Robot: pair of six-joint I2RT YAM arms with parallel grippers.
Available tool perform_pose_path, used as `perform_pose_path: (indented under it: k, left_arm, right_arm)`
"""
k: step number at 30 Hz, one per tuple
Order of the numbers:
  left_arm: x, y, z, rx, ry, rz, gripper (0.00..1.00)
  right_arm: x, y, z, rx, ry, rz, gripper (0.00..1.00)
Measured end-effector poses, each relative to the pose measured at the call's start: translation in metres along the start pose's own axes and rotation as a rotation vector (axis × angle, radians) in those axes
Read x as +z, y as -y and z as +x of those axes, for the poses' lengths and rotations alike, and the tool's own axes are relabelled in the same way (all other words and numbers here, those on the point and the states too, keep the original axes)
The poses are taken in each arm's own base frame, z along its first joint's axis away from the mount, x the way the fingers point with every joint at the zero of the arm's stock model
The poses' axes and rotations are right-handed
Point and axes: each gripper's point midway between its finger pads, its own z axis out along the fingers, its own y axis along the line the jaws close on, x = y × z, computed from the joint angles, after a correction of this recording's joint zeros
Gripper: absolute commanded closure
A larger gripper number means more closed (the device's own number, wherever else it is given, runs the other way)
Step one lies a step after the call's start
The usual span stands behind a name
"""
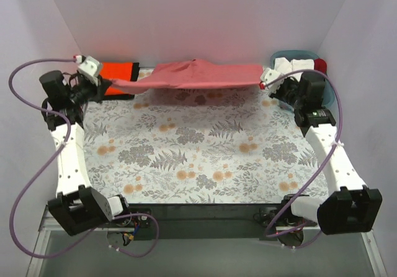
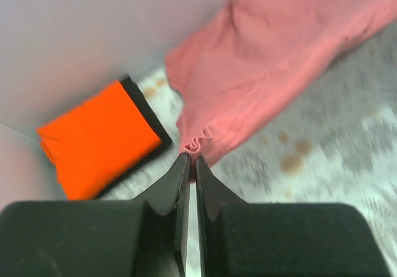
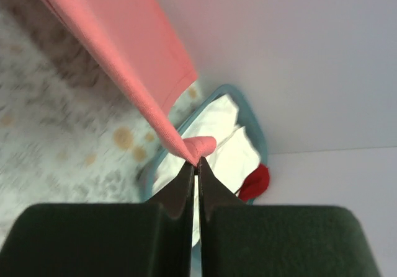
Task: Fold and stack the t-shirts
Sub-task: Flatten the tshirt out
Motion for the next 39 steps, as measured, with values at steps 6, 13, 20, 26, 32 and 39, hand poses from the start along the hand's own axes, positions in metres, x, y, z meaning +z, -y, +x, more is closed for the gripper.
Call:
perform_pose_path:
  k: [6,13,20,26,32,39]
  left_arm:
    - [-0.046,0.078,0.118,0.079,-0.335,0.215,1.0]
    - [-0.107,0.156,0.22,-0.023,-0.665,0.534,1.0]
    - [-0.153,0.192,0.253,0.104,-0.758,0.678,1.0]
    - [-0.165,0.193,0.256,0.216,-0.771,0.693,0.6]
    - [-0.169,0.188,0.255,0.261,-0.791,0.688,0.49]
    - [-0.135,0.164,0.228,0.15,-0.778,0.679,0.51]
  right_arm:
    - [-0.041,-0.099,0.056,-0.079,-0.138,-0.272,0.99]
    - [-0.096,-0.197,0.111,-0.108,-0.26,-0.531,0.99]
    - [-0.127,-0.236,0.129,-0.127,-0.295,-0.636,0.88]
    - [-0.143,-0.25,0.134,-0.139,-0.312,-0.684,0.45]
    - [-0.153,-0.249,0.129,-0.139,-0.31,-0.682,0.45]
    - [-0.135,-0.23,0.116,0.016,-0.387,-0.761,0.69]
